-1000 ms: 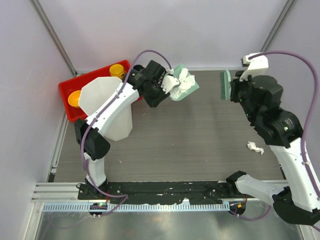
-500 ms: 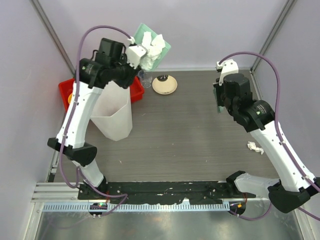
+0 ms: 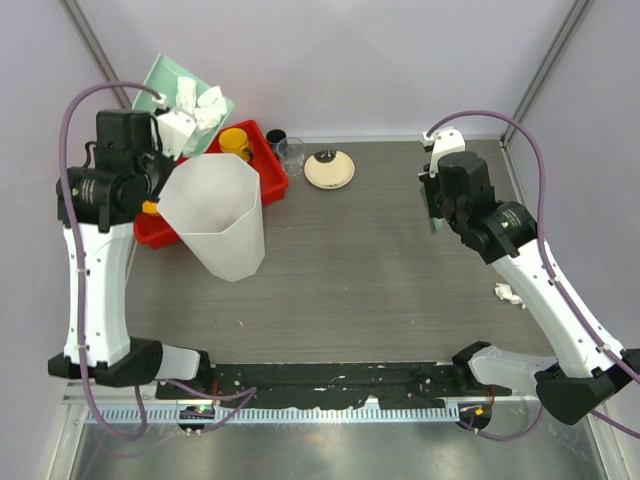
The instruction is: Sweep away the paper scraps from the table
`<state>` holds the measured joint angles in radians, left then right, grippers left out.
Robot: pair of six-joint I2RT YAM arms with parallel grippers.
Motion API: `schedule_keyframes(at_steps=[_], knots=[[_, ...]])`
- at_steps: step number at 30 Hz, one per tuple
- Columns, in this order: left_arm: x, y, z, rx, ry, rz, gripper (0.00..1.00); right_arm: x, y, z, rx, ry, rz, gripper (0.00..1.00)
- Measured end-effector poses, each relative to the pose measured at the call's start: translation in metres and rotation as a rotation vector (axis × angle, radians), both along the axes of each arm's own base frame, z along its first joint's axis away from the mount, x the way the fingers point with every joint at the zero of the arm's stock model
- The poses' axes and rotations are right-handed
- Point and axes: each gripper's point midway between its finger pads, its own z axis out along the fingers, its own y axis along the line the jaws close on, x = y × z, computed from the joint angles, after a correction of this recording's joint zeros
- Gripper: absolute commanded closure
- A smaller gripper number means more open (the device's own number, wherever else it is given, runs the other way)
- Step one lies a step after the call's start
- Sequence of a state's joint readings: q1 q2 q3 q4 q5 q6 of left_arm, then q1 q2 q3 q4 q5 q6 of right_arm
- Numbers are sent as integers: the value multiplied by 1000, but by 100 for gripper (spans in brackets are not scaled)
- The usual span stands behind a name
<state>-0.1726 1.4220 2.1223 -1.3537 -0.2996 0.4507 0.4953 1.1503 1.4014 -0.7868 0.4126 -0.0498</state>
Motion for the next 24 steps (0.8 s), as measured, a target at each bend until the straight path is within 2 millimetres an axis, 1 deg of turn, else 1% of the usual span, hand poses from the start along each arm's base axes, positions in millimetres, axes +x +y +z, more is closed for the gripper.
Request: schedule_keyframes(at_steps=[3, 7, 9, 11, 13, 17, 20, 24], knots=[[-28, 26, -2, 117, 16, 58, 100, 0, 2, -3, 1, 5, 7, 99], [-62, 61, -22, 350, 136, 105, 100, -1, 3, -6, 4, 8, 16, 99], [-74, 74, -28, 463, 204, 102, 100, -2, 3, -5, 7, 7, 20, 99], [-83, 86, -28, 577, 264, 100, 100, -2, 4, -5, 11, 4, 24, 99], [-86, 96, -20, 691, 310, 101, 100, -2, 5, -4, 15, 3, 28, 99], [-81, 107, 0, 840, 323, 122, 100, -4, 4, -6, 18, 2, 32, 99], [-74, 110, 12, 909, 305, 126, 100, -6, 3, -7, 17, 1, 35, 99], [-67, 107, 19, 990, 291, 106, 100, -6, 4, -5, 21, -6, 40, 99]])
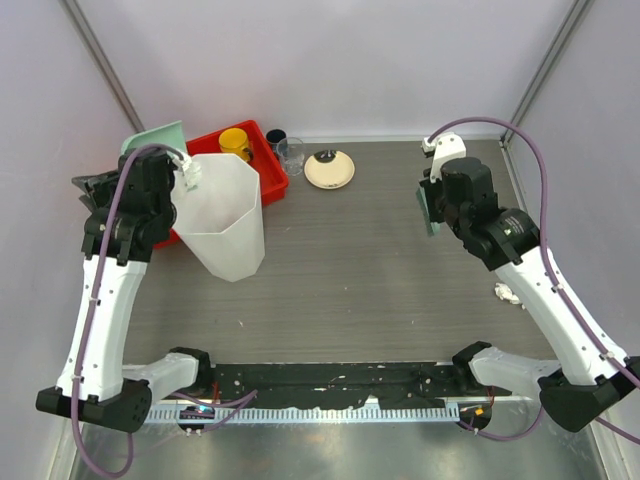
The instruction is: Sweep away the paper scraps from the table
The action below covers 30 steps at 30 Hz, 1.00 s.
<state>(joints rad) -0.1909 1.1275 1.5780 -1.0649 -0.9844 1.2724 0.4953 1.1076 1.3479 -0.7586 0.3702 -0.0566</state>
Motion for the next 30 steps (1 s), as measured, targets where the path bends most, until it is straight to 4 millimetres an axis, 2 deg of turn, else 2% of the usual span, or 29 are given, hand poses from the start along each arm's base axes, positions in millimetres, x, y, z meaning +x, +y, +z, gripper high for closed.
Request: schedule_keyframes(at_steps=[6, 13, 17, 26, 30], knots=[[20, -9, 22, 72, -76, -60, 100, 1, 2, -1, 1, 2, 7, 99], [9, -6, 38, 98, -199, -78, 100, 1, 5, -1, 8, 3, 20, 99], [12, -7, 46, 112, -230, -81, 100, 1, 6, 0, 14, -1, 27, 99], [22, -10, 41, 140, -228, -97, 100, -3, 3, 14, 29, -48, 33, 99], [30, -12, 50, 143, -245, -104, 100, -2, -3, 15, 15, -56, 2, 99]])
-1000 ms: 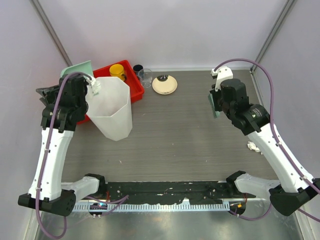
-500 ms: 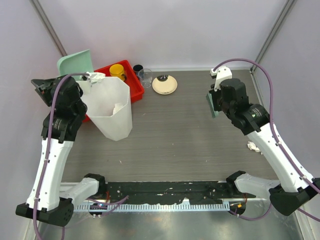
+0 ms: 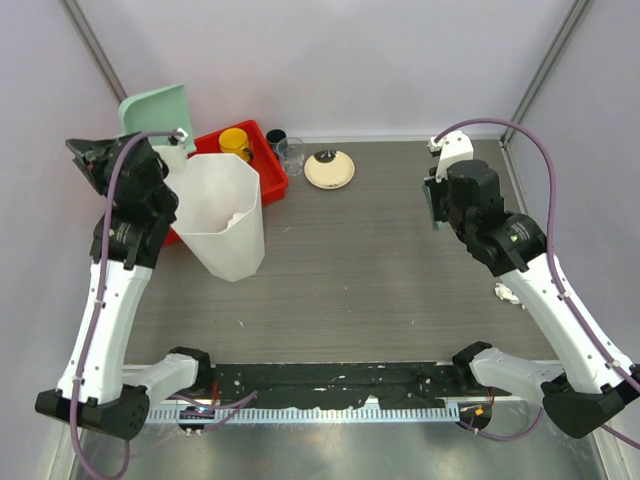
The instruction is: Sweep away the paper scraps from the table
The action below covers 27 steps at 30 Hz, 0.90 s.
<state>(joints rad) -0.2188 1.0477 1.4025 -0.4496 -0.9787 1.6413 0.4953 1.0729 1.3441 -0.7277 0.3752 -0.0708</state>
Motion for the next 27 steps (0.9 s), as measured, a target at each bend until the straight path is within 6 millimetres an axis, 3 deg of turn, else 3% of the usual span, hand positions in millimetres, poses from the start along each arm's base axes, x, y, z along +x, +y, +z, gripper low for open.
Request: schedule_keyframes(at_steps=[3, 7, 9, 11, 16, 20, 24, 27], knots=[[17, -4, 26, -1, -44, -4, 100, 2, -14, -2, -39, -8, -70, 99], [50, -13, 82, -65, -192, -14, 100, 1, -40, -10, -126, -9, -198, 99], [61, -19, 92, -101, -229, -29, 100, -2, -51, -13, -170, -3, -247, 99], [71, -31, 89, -146, -233, -63, 100, -4, -66, -14, -219, -1, -308, 99], [109, -108, 51, -313, -160, -265, 100, -16, -111, -23, -323, 43, -467, 99], [136, -192, -7, -522, -22, -460, 100, -35, -148, -35, -379, 91, -584, 99], [131, -259, -81, -732, 204, -586, 100, -53, -172, -53, -443, 137, -658, 99], [118, -288, -135, -853, 373, -612, 100, -63, -183, -87, -509, 206, -666, 99]])
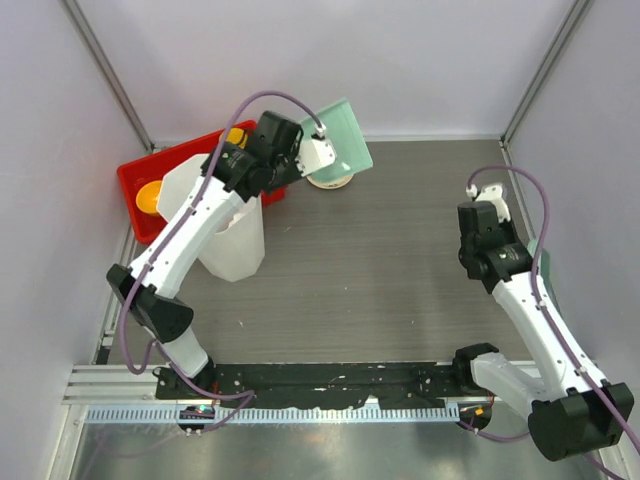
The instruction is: Sweep away the paper scraps from the table
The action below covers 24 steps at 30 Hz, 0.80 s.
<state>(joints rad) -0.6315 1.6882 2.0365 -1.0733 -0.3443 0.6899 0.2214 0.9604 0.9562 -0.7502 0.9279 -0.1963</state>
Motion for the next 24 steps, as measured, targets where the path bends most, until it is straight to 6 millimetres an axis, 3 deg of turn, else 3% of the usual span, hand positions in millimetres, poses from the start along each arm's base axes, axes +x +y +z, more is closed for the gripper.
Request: schedule_keyframes(at_steps=[5, 8, 11, 14, 18, 24], knots=[[-29, -21, -92, -46, 278, -61, 100, -20, -9, -63, -34, 187, -3, 99], [-43, -25, -119, -57, 374, -75, 100, -19, -4, -77, -14, 241, 17, 99], [-49, -29, -126, -77, 408, -82, 100, -10, 12, -92, 15, 330, 70, 99], [-49, -29, -127, -82, 412, -84, 100, 12, 41, -104, 94, 432, 123, 99], [-50, -26, -132, -71, 421, -75, 100, 46, 89, -115, 236, 493, 177, 99], [-56, -10, -140, -49, 430, -41, 100, 70, 175, -110, 547, 389, 297, 99]])
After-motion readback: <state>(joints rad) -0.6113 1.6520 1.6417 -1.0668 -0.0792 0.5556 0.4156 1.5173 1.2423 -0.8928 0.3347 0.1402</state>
